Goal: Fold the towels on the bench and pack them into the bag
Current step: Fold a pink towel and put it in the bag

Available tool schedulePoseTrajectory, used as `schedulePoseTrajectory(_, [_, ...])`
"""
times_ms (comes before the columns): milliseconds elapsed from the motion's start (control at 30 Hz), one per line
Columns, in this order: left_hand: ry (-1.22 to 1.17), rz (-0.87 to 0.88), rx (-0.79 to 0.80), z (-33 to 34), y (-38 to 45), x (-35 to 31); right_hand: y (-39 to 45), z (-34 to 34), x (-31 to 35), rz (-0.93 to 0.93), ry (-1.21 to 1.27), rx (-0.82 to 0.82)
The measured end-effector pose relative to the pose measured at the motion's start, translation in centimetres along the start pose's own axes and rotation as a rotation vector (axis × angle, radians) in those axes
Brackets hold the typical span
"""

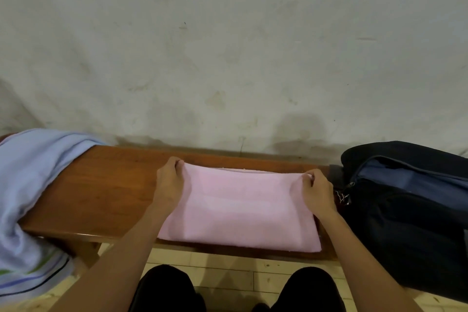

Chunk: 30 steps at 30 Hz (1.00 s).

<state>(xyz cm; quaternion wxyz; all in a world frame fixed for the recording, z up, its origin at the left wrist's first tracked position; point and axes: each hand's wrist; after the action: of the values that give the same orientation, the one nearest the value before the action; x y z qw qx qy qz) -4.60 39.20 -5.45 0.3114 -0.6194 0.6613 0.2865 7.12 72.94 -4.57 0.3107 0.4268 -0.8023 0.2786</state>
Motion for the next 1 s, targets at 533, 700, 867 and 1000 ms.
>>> schedulePoseTrajectory(533, [0.319, -0.064, -0.042, 1.2, 1.1, -1.2, 0.7, 2.2, -0.1, -0.026, -0.235, -0.119])
schedulePoseTrajectory(700, [0.376, -0.05, -0.016, 1.6, 0.9, -0.9, 1.0, 2.2, -0.4, -0.051, -0.262, -0.103])
schedulePoseTrajectory(867, [0.335, -0.033, 0.011, 1.0, 1.5, -0.9, 0.6, 2.2, 0.3, -0.119, -0.405, -0.154])
schedulePoseTrajectory(1000, [0.513, 0.183, -0.013, 2.4, 0.0, -2.6, -1.3, 3.9, 2.9, -0.329, -0.544, -0.108])
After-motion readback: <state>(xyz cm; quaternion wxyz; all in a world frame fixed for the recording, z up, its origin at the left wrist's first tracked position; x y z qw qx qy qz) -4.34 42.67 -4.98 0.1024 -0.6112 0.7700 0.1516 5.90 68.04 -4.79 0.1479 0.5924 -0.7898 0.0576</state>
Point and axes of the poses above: each hand's wrist, its own y-axis towards the middle knuckle, its own z-axis out of the palm, x = y × z, and after that the axes turned 9 degrees about x, right-handed
